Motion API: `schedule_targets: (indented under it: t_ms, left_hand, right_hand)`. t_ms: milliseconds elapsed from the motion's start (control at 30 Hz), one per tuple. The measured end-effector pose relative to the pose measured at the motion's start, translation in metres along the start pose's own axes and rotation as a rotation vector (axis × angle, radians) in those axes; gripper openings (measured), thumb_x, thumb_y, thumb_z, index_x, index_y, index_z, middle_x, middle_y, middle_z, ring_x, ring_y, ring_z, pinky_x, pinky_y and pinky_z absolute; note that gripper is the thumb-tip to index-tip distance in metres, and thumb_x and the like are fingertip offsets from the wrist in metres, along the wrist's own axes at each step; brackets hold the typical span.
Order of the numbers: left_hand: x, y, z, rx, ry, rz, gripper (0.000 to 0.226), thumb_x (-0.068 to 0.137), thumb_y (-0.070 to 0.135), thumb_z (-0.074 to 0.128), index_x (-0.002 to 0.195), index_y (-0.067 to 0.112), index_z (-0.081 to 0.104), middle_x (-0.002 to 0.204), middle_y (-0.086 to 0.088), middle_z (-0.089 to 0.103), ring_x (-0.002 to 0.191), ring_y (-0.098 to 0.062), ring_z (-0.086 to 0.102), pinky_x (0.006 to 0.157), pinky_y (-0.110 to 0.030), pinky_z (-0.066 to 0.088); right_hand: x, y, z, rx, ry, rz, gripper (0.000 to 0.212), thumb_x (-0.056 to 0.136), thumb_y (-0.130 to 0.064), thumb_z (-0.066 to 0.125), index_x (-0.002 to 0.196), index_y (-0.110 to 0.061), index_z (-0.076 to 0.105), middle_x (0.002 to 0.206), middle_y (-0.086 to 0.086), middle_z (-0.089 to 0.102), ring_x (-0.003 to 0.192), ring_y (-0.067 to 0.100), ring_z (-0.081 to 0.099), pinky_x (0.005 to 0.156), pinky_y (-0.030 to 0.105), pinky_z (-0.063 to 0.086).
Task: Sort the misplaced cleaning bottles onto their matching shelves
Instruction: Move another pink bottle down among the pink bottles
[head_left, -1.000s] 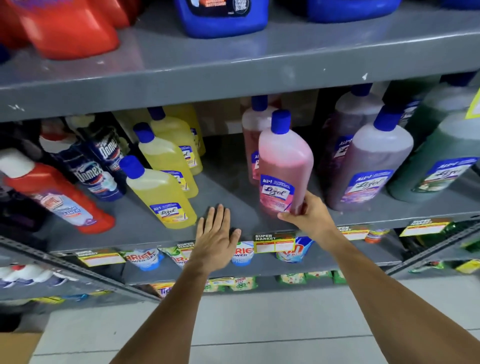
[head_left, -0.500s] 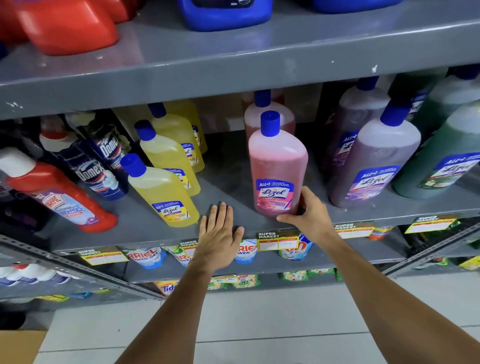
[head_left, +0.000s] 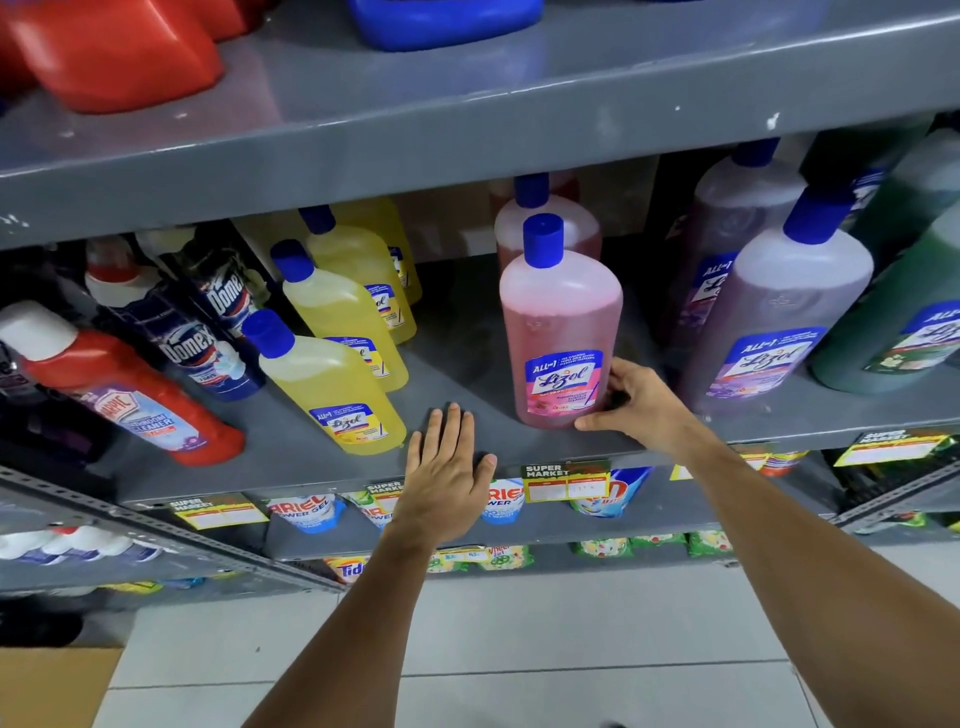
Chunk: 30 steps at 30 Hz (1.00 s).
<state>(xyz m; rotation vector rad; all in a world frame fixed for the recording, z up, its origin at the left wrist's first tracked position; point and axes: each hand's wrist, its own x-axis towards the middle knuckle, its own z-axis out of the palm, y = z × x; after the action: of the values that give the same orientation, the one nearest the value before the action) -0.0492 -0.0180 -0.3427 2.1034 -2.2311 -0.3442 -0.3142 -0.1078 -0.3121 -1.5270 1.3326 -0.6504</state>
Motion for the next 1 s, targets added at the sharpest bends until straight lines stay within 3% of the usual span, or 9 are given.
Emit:
schedule_targets:
  t_ms: [100,200,267,567,800,900,1000]
  left_hand:
    - [0.001,0.000,0.001,0.002,0.008,0.001,0.083,0.085,0.061,-0.004,0.155,0.016,0.000,0.164,-0.002,-0.005,0.150,-0.019,-0.010,0.115,-0.037,-0.012]
    - [0.001,0.002,-0.001,0.001,0.000,-0.004,0.078,0.089,0.059,-0.001,0.155,0.017,-0.001,0.164,-0.002,-0.006,0.150,-0.018,-0.011,0.115,-0.037,-0.011]
    - [0.001,0.003,-0.002,0.002,-0.007,-0.007,0.074,0.092,0.056,0.005,0.155,0.017,-0.001,0.164,-0.002,-0.007,0.149,-0.018,-0.012,0.115,-0.037,-0.012]
    - [0.000,0.003,-0.004,0.025,-0.031,0.003,0.076,0.091,0.057,0.001,0.155,0.015,-0.002,0.164,-0.004,-0.007,0.150,-0.021,-0.011,0.117,-0.040,-0.010]
    - [0.000,0.002,-0.006,0.018,-0.055,0.004,0.075,0.091,0.055,0.005,0.154,0.016,-0.004,0.164,-0.004,-0.010,0.149,-0.021,-0.013,0.116,-0.040,-0.011]
    - [0.000,0.002,-0.008,0.011,-0.079,0.001,0.075,0.091,0.055,0.005,0.154,0.015,-0.005,0.164,-0.004,-0.010,0.149,-0.021,-0.014,0.118,-0.041,-0.009]
    - [0.002,0.004,-0.013,0.044,-0.130,-0.011,0.069,0.099,0.052,0.011,0.154,0.014,-0.006,0.164,-0.006,-0.012,0.149,-0.023,-0.014,0.120,-0.044,-0.006]
  right_hand:
    - [0.001,0.000,-0.002,0.003,-0.013,-0.003,0.069,0.072,-0.006,0.088,0.134,-0.013,0.058,0.121,0.002,0.072,0.112,0.010,0.067,0.096,0.033,0.057]
    - [0.002,-0.002,-0.004,-0.003,-0.038,-0.001,0.068,0.073,-0.005,0.088,0.134,-0.015,0.059,0.114,-0.005,0.072,0.106,0.002,0.066,0.080,0.015,0.056]
    - [0.002,-0.003,-0.005,-0.004,-0.043,-0.004,0.068,0.073,-0.004,0.087,0.134,-0.014,0.059,0.112,-0.006,0.071,0.104,0.000,0.066,0.075,0.011,0.055]
    - [-0.007,0.001,0.005,-0.014,0.027,0.006,0.065,0.072,-0.013,0.090,0.129,-0.018,0.059,0.119,-0.003,0.071,0.109,0.011,0.066,0.092,0.030,0.057]
    - [-0.008,-0.004,0.008,-0.036,0.029,0.007,0.062,0.079,-0.021,0.085,0.134,-0.020,0.056,0.121,-0.003,0.068,0.103,0.007,0.063,0.078,0.011,0.050]
    - [-0.009,-0.004,0.008,-0.060,0.030,0.027,0.065,0.078,-0.022,0.086,0.135,-0.019,0.055,0.125,0.000,0.068,0.108,0.011,0.064,0.083,0.018,0.053]
    - [-0.019,-0.010,0.016,-0.013,0.133,0.048,0.071,0.073,-0.020,0.090,0.131,-0.019,0.050,0.121,-0.001,0.066,0.107,0.014,0.063,0.087,0.024,0.054]
